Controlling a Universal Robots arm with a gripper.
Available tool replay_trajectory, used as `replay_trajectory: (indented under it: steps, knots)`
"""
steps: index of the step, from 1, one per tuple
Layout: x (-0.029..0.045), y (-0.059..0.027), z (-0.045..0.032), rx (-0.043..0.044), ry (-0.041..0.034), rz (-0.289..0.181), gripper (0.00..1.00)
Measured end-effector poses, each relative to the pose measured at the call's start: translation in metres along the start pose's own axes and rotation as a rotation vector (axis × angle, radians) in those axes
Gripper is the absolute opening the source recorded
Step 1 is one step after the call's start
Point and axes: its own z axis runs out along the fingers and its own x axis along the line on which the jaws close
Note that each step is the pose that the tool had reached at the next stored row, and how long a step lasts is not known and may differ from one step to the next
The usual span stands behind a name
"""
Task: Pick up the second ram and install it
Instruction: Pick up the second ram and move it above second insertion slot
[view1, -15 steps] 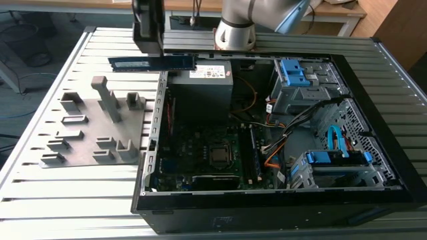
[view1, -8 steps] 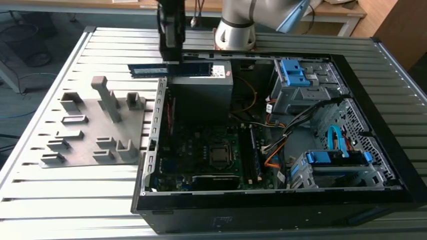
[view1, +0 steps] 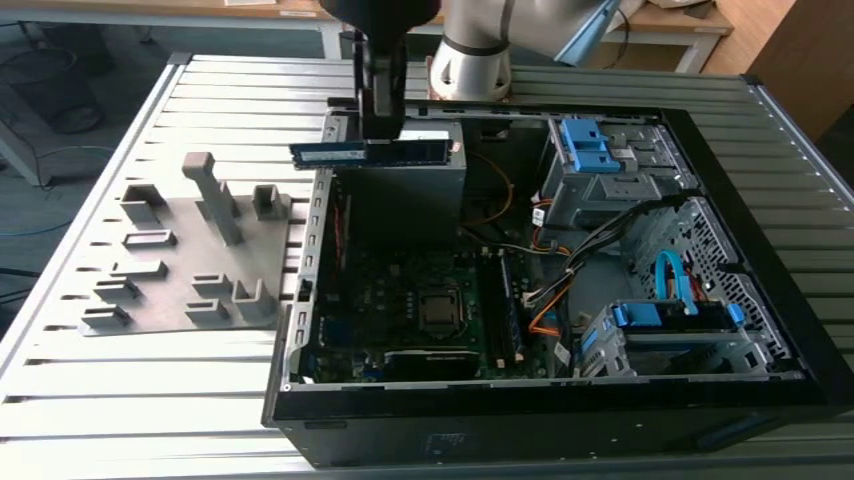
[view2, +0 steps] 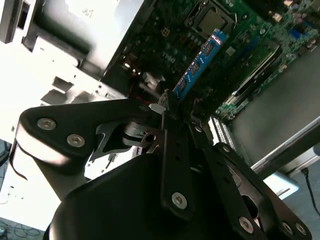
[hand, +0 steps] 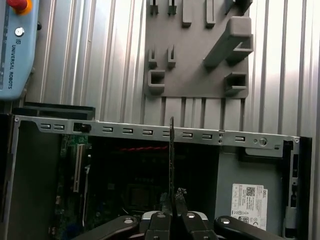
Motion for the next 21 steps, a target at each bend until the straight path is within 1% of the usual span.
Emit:
replay_trajectory:
  steps: [16, 21]
  knots:
    - [0.0034, -0.0441, 0.0267, 0.0, -0.0001, 0.0, 0.14]
    - [0.0047, -0.0615, 0.0349, -0.0001, 0.0001, 0.0, 0.14]
